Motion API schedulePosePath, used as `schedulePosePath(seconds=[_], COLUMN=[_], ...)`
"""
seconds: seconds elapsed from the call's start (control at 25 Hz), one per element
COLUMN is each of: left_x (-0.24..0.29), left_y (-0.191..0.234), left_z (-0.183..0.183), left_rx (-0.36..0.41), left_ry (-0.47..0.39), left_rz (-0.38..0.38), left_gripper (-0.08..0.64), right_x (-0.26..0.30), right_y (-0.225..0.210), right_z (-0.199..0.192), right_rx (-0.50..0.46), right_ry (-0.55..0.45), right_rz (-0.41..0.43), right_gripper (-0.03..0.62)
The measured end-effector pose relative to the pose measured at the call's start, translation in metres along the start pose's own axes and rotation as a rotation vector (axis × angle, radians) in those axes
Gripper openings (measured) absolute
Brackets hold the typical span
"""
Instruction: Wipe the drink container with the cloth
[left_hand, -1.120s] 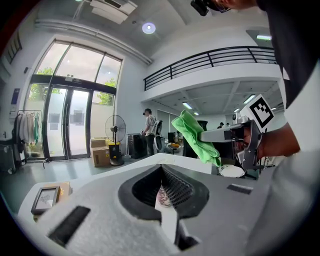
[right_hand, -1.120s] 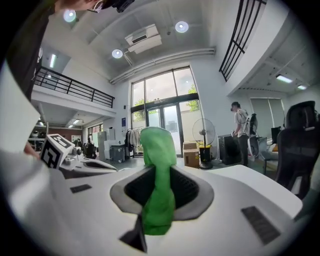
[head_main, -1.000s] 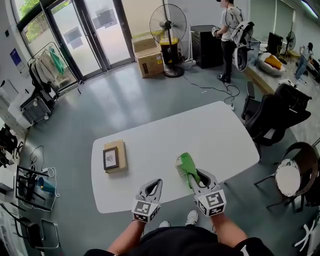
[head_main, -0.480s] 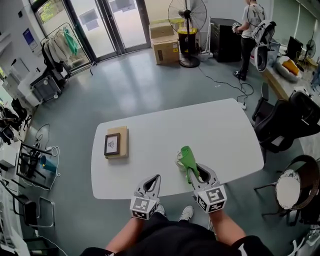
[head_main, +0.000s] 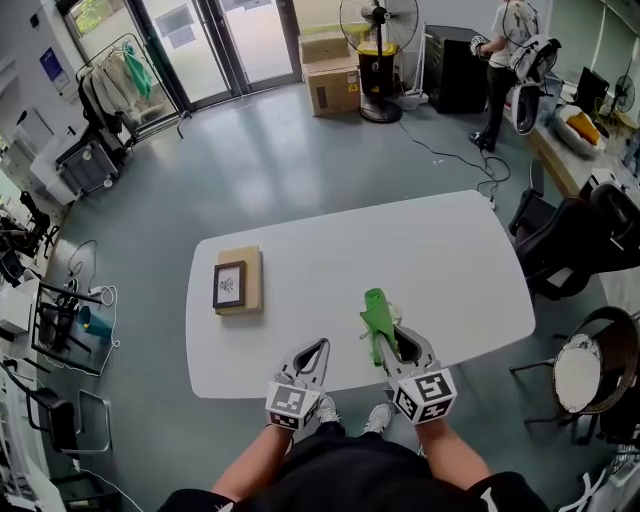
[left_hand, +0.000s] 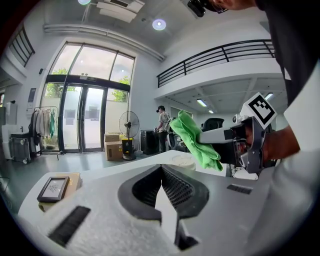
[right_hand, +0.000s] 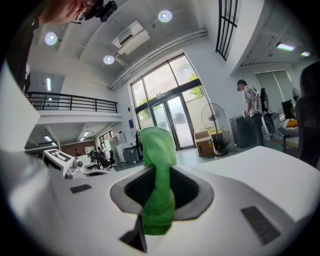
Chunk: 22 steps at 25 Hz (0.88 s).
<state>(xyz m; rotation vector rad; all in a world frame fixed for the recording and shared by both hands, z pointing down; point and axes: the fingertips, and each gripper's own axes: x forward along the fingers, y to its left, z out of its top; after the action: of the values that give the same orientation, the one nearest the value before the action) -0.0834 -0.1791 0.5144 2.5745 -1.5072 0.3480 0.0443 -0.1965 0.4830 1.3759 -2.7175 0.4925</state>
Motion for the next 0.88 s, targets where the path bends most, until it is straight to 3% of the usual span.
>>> schedulePosePath(seconds=[0.36, 0.56, 0.88], left_x=[-0.005, -0.005, -0.005], left_y=[0.010, 0.014, 0.025], left_z=[-0.026, -0.043, -0.061], left_rx=[-0.014, -0.024, -0.036], left_ry=[0.040, 0.060, 0.093], left_rz=[-0.022, -0.043, -0.047], left_gripper=[0.014, 0.014, 0.014], right_x=[0.016, 0.022, 0.037], right_y=[0.005, 0.010, 0.014], right_z=[-0.032, -0.057, -0.094], right_rx=[-0.007, -0.059, -0.024], right_ry=[0.078, 0.147, 0.233], right_rz=[-0.055, -0.069, -0.084], right_gripper=[0.098, 0.098, 0.098])
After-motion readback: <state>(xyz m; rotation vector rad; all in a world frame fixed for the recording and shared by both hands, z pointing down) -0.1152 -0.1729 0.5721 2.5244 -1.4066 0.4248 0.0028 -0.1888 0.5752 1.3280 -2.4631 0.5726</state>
